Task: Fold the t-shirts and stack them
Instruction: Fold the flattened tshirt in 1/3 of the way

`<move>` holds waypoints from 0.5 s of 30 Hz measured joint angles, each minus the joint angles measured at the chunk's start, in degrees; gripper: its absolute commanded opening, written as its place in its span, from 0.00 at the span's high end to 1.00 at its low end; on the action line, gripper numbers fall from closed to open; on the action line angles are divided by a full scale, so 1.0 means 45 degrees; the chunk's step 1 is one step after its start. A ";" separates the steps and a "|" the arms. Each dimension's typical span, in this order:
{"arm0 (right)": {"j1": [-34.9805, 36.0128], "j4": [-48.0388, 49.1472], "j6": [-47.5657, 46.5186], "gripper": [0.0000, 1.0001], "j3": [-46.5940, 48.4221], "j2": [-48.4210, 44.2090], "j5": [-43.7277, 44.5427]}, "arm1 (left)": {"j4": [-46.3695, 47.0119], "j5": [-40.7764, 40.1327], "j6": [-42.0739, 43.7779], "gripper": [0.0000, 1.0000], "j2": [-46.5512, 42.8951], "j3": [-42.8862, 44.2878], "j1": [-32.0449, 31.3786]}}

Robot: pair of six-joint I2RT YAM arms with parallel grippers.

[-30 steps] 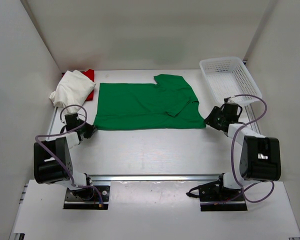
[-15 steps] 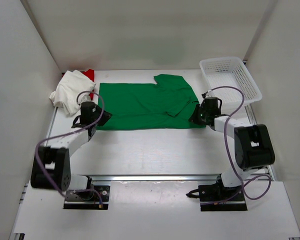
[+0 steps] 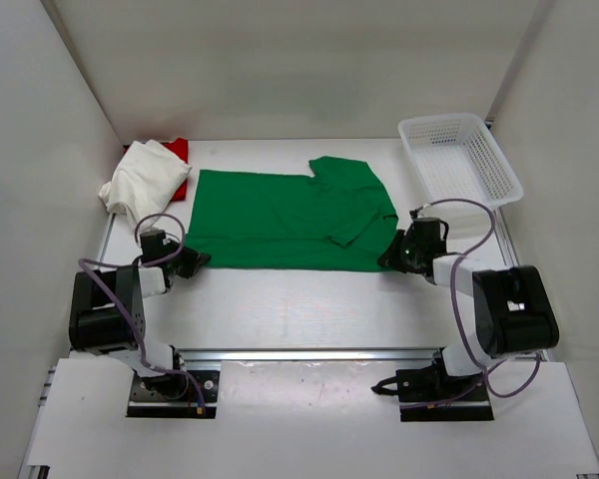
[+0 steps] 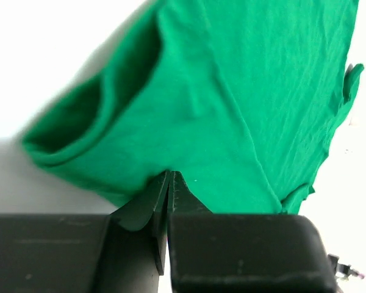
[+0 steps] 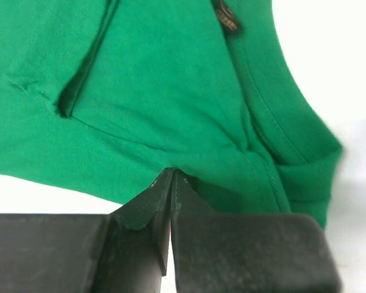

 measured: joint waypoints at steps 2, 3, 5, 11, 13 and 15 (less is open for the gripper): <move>-0.0170 0.0131 0.0243 1.00 -0.0962 -0.0889 -0.0131 | -0.0311 0.0024 0.0092 0.86 -0.0724 -0.0515 0.0112; -0.0325 0.0044 0.0442 1.00 -0.1671 -0.1676 -0.0165 | -0.0826 0.0034 0.0267 0.86 -0.1515 -0.1020 0.0063; -0.0442 -0.0092 0.0529 1.00 -0.2395 -0.2739 -0.0121 | -0.1112 0.0049 0.0549 0.84 -0.2565 -0.1695 -0.0049; -0.0461 -0.2521 0.0563 0.90 -0.3701 -0.6411 0.0005 | -0.3492 0.0039 0.1239 0.81 -0.6620 -0.3225 -0.0160; -0.0277 -0.2939 0.0515 0.86 -0.3478 -0.6815 0.0024 | -0.3993 0.0005 0.1433 0.81 -0.7053 -0.2841 -0.0301; 0.0296 -0.3050 0.0418 0.83 -0.2992 -0.6703 0.0097 | -0.4245 -0.0083 0.1559 0.79 -0.6858 -0.1909 -0.0792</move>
